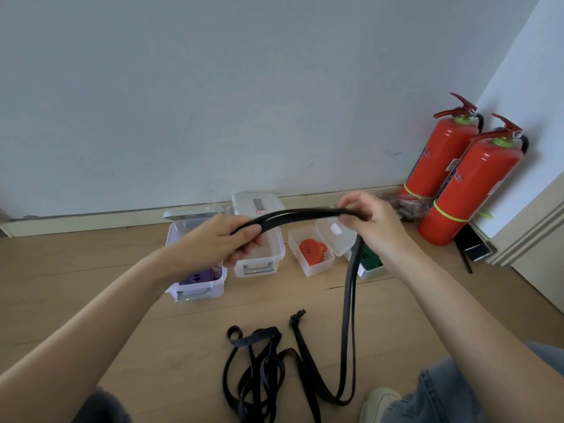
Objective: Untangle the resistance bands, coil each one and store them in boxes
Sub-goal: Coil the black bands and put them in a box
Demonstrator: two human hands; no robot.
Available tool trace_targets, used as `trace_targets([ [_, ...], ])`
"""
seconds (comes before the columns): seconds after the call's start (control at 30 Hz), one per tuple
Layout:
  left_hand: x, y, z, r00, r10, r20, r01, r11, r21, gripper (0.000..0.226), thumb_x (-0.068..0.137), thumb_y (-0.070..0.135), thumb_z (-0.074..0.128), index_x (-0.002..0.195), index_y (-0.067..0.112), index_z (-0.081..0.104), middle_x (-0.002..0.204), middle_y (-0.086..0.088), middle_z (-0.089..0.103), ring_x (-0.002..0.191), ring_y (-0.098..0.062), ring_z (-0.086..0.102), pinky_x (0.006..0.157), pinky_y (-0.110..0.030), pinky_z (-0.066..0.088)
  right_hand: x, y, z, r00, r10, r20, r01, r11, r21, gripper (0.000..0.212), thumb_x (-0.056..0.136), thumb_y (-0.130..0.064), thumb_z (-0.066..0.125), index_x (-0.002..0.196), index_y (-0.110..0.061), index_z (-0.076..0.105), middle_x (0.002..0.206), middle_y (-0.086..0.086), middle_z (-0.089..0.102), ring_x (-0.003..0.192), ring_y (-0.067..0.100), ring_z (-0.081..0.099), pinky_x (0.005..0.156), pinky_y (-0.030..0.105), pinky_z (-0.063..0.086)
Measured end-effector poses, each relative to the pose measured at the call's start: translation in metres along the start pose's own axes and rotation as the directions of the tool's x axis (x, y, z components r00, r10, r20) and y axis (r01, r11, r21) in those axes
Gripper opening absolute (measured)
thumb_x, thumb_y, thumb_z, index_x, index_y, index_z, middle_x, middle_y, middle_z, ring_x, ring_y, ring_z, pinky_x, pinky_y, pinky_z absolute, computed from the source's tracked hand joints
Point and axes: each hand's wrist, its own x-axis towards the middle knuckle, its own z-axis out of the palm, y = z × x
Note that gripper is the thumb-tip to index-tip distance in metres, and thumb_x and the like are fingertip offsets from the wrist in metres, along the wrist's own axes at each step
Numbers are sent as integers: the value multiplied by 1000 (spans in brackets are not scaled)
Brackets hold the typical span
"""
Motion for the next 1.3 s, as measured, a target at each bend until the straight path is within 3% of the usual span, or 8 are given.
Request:
trace_targets([
  [0.1, 0, 1, -2, 997, 78, -24, -68, 957, 281, 27, 97, 23, 43, 76, 18, 59, 51, 12, 41, 44, -3, 36, 47, -15, 33, -4, -3, 3, 961, 90, 262, -18, 964, -264, 24, 79, -14, 71, 87, -30, 57, 98, -11, 62, 96, 1, 59, 75, 17, 44],
  [0.17, 0, 4, 7, 990, 95, 101, -130, 885, 448, 22, 95, 27, 46, 80, 21, 61, 54, 11, 42, 46, -2, 40, 50, -15, 34, -11, -10, 13, 912, 46, 408, 32, 983, -182, 35, 76, -21, 75, 104, -29, 56, 115, -14, 58, 117, 2, 51, 89, 17, 42],
  [0.3, 2, 7, 23, 975, 71, 211, -178, 819, 546, 18, 93, 28, 51, 90, 14, 62, 61, 12, 47, 53, 10, 46, 56, -10, 35, -23, -20, 34, 803, -32, 595, 120, 987, -109, 31, 79, -16, 73, 109, -14, 63, 108, -5, 68, 103, 2, 61, 93, 18, 45],
  [0.43, 1, 8, 16, 994, 54, 95, -97, 832, 546, 21, 95, 30, 47, 96, 14, 60, 64, 10, 48, 52, -1, 44, 52, -13, 36, -23, -24, 36, 843, -49, 535, 122, 987, -102, 15, 88, -9, 60, 101, -7, 66, 98, 5, 71, 97, 18, 65, 95, 40, 49],
  [0.6, -1, 14, 14, 996, 21, 83, -58, 885, 463, 20, 96, 28, 45, 80, 20, 54, 60, 9, 43, 46, -1, 38, 48, -14, 32, -25, -23, 41, 881, -52, 471, 149, 974, -171, 15, 88, -8, 53, 93, -16, 65, 88, -2, 73, 86, 12, 68, 89, 42, 51],
  [0.97, -9, 32, 7, 1000, 19, 10, -20, 989, 145, 18, 96, 23, 48, 100, 15, 63, 54, 11, 43, 48, -3, 40, 61, -26, 35, -33, -25, 49, 919, -182, 349, 160, 983, 92, 19, 80, -18, 71, 86, -17, 52, 79, -13, 67, 69, -4, 60, 67, 15, 44],
  [1.1, -10, 34, 7, 998, 40, 41, -45, 993, 107, 20, 96, 25, 45, 97, 15, 63, 52, 18, 46, 48, 0, 41, 58, -19, 37, -32, -28, 53, 935, -209, 286, 151, 966, 212, 29, 73, -13, 74, 85, -15, 47, 82, 11, 66, 76, 33, 61, 76, 49, 49],
  [1.3, 0, 24, 14, 978, -61, -198, 35, 990, -134, 43, 100, 30, 36, 81, 10, 68, 52, 10, 40, 41, -3, 32, 46, -13, 32, -27, -31, 46, 946, -264, 186, 245, 962, 116, 21, 85, -6, 61, 94, -24, 57, 77, 8, 66, 66, 27, 59, 65, 43, 50],
])
